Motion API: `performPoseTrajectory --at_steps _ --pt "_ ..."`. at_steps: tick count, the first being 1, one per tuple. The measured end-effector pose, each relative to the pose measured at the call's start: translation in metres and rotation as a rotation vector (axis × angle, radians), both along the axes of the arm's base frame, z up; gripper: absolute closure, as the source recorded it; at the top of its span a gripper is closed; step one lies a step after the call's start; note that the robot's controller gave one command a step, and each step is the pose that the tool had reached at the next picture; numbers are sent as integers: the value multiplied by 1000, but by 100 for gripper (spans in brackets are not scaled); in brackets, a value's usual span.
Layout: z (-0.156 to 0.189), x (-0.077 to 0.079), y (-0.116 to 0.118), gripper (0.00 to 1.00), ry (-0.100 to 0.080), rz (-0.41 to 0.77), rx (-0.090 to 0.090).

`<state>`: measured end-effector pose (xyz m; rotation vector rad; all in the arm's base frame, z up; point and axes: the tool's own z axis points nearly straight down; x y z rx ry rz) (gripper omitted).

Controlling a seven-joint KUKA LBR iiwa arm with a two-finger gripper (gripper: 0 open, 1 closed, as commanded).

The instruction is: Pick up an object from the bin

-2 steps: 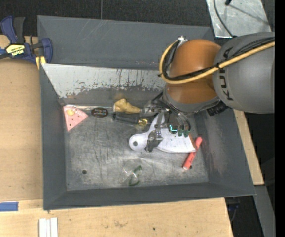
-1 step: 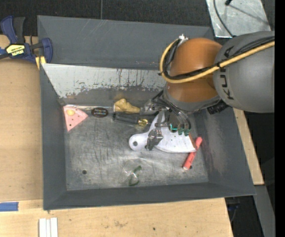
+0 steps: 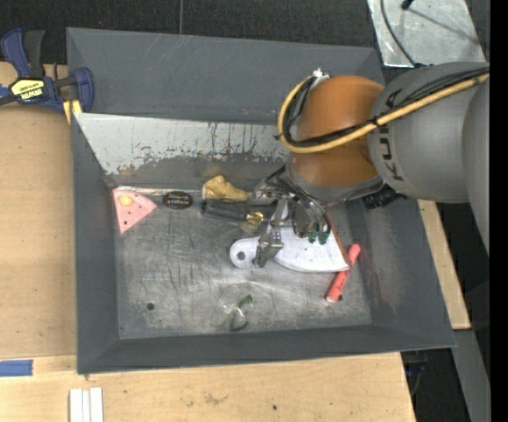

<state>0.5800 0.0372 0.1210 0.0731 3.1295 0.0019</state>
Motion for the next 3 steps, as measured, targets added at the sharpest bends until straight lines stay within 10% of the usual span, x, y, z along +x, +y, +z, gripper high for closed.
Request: performPoseTrajectory --at_steps 1,2,3 --pt "-26 5 0 0 -11 16 -2" --pt "-44 9 0 100 -2 -39 1" --pt "-44 9 0 100 -2 -39 1"
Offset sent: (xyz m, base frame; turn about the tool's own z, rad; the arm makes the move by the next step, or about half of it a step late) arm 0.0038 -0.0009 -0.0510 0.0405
